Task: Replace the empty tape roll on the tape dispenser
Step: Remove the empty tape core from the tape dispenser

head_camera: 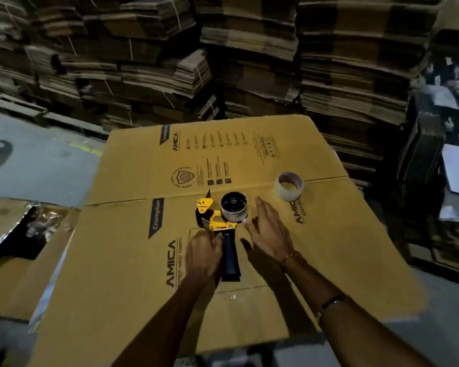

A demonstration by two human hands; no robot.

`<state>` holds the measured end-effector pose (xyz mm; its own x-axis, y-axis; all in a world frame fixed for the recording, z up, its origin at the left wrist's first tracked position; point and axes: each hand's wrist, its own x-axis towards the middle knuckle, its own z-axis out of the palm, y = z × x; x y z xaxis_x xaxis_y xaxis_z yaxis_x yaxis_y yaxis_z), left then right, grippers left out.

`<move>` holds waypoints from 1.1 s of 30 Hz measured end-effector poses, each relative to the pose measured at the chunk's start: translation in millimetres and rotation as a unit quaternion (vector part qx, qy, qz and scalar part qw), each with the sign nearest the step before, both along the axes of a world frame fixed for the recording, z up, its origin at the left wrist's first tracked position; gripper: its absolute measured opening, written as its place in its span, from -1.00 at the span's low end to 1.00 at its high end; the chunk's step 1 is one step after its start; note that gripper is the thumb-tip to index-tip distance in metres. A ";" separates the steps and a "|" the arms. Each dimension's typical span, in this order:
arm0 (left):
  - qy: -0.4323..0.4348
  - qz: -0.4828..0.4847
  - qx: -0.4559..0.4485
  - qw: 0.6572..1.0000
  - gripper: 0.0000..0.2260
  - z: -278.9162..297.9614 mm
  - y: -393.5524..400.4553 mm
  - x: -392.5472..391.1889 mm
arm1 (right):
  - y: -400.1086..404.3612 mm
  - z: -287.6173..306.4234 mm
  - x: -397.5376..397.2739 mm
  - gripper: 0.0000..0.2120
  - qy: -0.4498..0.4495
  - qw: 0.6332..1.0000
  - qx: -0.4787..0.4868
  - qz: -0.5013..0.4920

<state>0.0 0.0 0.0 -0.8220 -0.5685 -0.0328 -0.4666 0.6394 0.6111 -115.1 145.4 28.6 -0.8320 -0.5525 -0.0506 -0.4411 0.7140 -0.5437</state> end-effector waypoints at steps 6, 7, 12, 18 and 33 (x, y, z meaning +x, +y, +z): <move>-0.087 0.085 0.263 0.957 -0.49 -4.6 39.5 -9.5 | 1.5 -31.4 22.6 -0.45 -0.213 0.975 -0.061 -0.020; -0.089 0.094 0.284 0.950 -0.46 -6.2 41.4 -13.0 | 2.0 -33.1 23.2 -0.50 -0.243 0.967 -0.076 -0.025; -0.096 0.129 0.300 0.940 -0.47 -6.2 42.4 -18.6 | 10.1 -39.9 20.3 -0.66 -0.329 0.927 -0.165 -0.068; -0.146 0.086 0.252 0.953 -0.51 4.6 9.8 21.3 | 20.4 -50.3 1.0 -0.51 -0.299 0.923 -0.215 -0.114; -0.222 -0.096 0.067 0.968 -0.50 -14.1 -53.2 67.5 | -0.9 -62.4 45.7 -0.05 -0.171 0.978 -0.118 0.013</move>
